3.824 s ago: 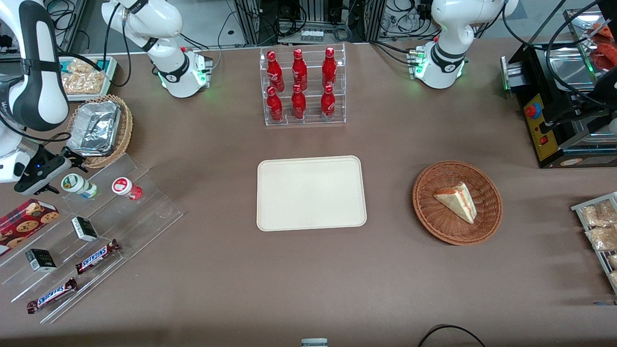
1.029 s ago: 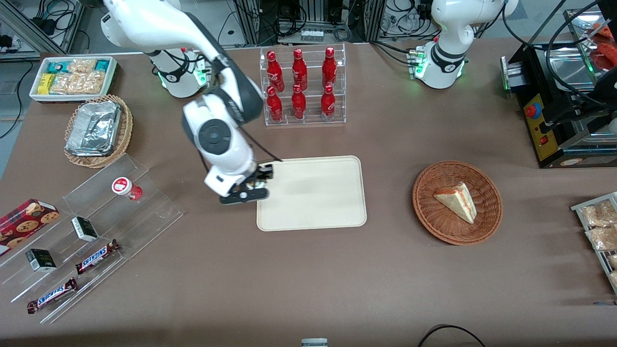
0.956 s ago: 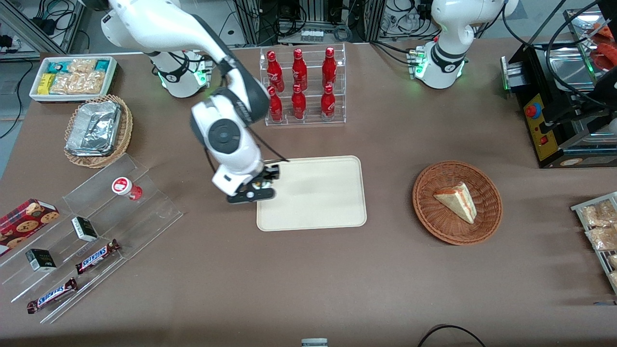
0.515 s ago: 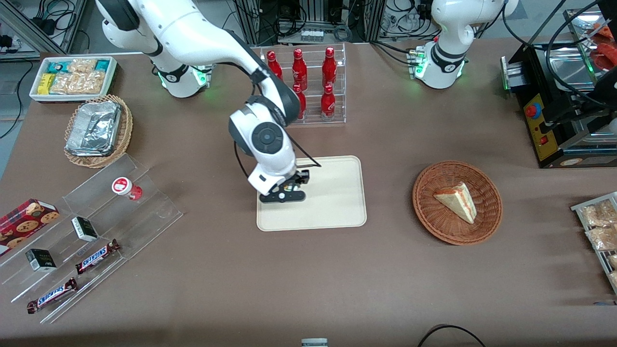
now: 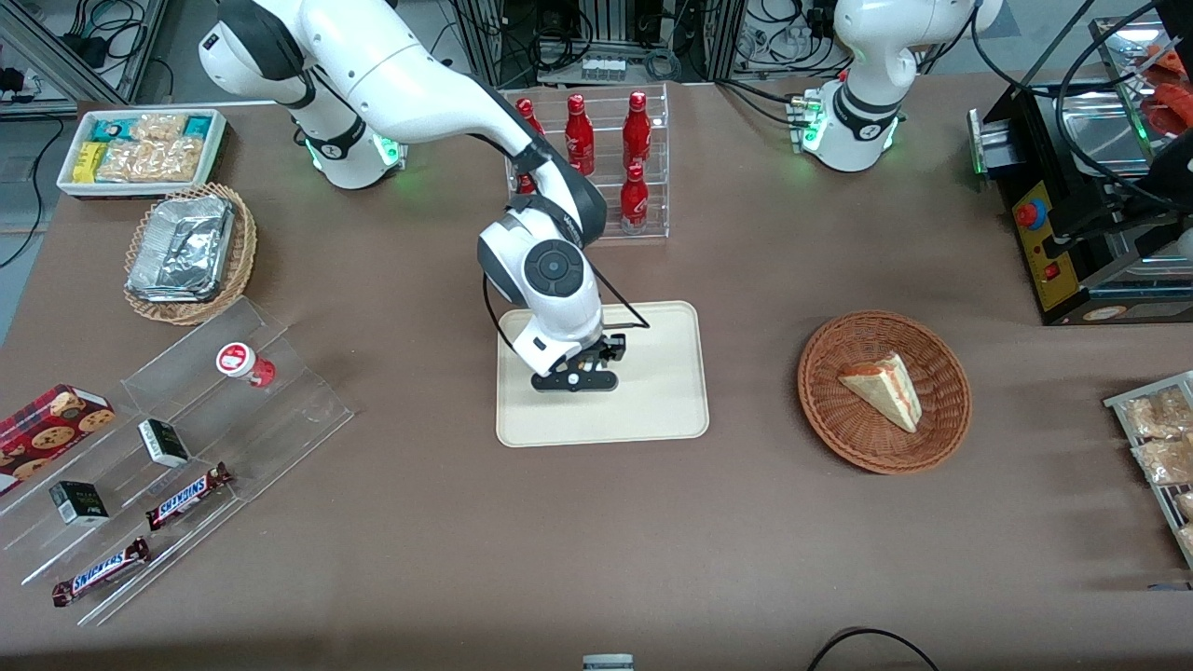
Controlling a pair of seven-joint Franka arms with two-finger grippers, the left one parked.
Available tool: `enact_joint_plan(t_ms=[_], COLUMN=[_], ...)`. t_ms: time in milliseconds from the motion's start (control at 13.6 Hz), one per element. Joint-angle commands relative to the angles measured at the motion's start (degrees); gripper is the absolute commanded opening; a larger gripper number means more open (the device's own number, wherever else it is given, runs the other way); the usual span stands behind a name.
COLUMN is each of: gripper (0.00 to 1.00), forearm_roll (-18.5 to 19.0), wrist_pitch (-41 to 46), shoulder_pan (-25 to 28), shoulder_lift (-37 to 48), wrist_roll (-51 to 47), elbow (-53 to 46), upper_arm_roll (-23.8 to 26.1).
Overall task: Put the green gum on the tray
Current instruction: 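Lift the green gum tub and carry it over the cream tray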
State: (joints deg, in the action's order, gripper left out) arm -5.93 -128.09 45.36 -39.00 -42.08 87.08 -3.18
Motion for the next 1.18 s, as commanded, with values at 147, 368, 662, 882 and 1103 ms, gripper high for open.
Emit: enact_joint_plan(t_ms=[147, 368, 662, 882, 1103], gripper=[0.0, 0.08, 1.0, 1.0, 1.0], forearm_roll=[1.4, 2.4, 3.2, 5.1, 5.2], wrist_pitch=[-1.8, -2.9, -3.2, -3.7, -3.7], shoulder_pan=[1.5, 1.6, 1.6, 1.6, 1.6], shoulder_lift=[-2.7, -3.4, -3.5, -3.5, -3.4], wrist_roll=[-2.4, -2.4, -2.4, -2.4, -2.3], elbow=[-2.3, -2.2, -2.0, -1.6, -1.6], upper_arm_roll=[-0.7, -0.8, -0.8, -0.8, -0.7])
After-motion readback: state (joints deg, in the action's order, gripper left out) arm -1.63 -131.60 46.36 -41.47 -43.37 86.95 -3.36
